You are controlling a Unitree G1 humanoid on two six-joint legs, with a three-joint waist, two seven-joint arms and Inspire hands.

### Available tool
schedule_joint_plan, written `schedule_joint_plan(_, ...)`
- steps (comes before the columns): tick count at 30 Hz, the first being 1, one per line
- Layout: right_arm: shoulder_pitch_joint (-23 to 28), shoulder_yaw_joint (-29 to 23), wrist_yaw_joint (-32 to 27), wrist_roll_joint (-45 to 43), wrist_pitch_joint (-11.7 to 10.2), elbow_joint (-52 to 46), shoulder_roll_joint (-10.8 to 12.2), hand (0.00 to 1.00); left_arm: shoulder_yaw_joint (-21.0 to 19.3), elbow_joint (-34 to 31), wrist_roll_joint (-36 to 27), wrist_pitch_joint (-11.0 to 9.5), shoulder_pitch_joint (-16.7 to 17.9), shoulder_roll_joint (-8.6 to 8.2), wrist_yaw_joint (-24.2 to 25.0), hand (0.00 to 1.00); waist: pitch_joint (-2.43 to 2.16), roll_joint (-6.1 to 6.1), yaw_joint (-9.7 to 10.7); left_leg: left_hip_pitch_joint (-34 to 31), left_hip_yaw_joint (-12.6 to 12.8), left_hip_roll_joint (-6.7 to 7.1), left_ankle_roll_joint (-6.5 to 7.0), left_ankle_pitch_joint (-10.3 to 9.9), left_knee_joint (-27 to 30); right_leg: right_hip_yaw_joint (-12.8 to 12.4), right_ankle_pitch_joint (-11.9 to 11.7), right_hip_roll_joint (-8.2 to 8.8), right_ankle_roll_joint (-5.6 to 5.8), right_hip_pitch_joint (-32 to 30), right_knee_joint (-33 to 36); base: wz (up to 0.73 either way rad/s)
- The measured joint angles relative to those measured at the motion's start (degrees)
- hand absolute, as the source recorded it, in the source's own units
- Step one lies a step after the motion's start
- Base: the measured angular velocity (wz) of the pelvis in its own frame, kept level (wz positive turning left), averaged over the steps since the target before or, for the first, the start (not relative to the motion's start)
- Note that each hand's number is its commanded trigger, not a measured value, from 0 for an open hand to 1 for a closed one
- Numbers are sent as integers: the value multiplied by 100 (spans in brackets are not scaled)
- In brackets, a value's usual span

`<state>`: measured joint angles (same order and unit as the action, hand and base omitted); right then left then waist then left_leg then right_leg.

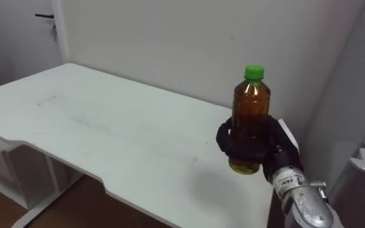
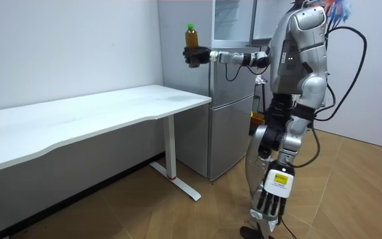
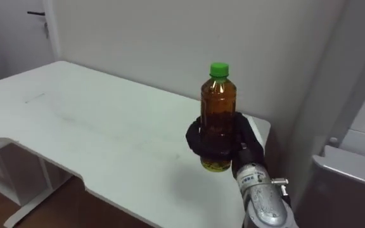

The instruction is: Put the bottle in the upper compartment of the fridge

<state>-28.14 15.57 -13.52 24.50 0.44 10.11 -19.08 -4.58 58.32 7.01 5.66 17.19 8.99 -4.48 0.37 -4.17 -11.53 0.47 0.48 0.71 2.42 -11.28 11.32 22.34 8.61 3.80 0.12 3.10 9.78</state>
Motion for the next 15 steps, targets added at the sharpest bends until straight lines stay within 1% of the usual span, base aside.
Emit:
schedule_joint_plan(1,1,-54,23,6,0,-164,-97,100,-29,54,5,-2,-73,-1,0,0,-11,-4,44,16,26,-4,0,0,0,-33,-2,-10,-3,6,6,-11)
schedule_joint_plan(2,1,-111,54,6,0,-236,-132,100,-41,90,5,-7,-113,-1,0,0,-22,-9,64,22,34,-4,0,0,0,-38,-2,-19,-3,10,8,-7)
schedule_joint_plan(3,0,-215,51,-5,0,-350,-181,100,-44,124,3,-11,-152,0,-1,0,-56,-21,101,39,53,-4,0,0,-1,-39,-3,-27,-4,21,10,-4)
schedule_joint_plan(4,-1,-340,61,-8,0,-442,-199,100,-44,141,-1,-21,-166,0,-1,0,-63,-32,168,101,100,-7,0,0,-13,-38,-3,-24,-3,66,12,-6)
schedule_joint_plan(5,-1,-389,64,-12,0,-476,-208,100,-44,142,-3,-21,-165,1,-1,0,-70,-38,188,129,113,-8,1,-1,-22,-41,-4,-24,-3,86,11,-6)
schedule_joint_plan(6,-1,-477,86,-22,0,-529,-250,100,-45,135,-4,-21,-168,6,-1,0,-91,-55,214,155,129,-8,1,-1,-36,-54,-4,-22,-2,98,11,-13)
schedule_joint_plan(8,-1,-618,191,-104,11,-586,-367,100,-87,135,-7,-28,-173,7,11,0,-97,-71,243,266,194,-19,4,-1,-73,-182,-8,-50,3,154,11,-16)
schedule_joint_plan(10,-1,-699,219,-246,41,-703,-430,100,-105,137,-11,-46,-147,29,16,0,-98,-74,340,300,190,-18,5,-2,-87,-196,-10,-50,5,178,11,-5)
schedule_joint_plan(15,-1,-970,287,-221,41,-969,-601,100,-154,144,-22,-90,-145,86,71,0,-88,-73,428,344,261,-37,3,-2,-107,-304,-18,-79,-5,176,15,-8)
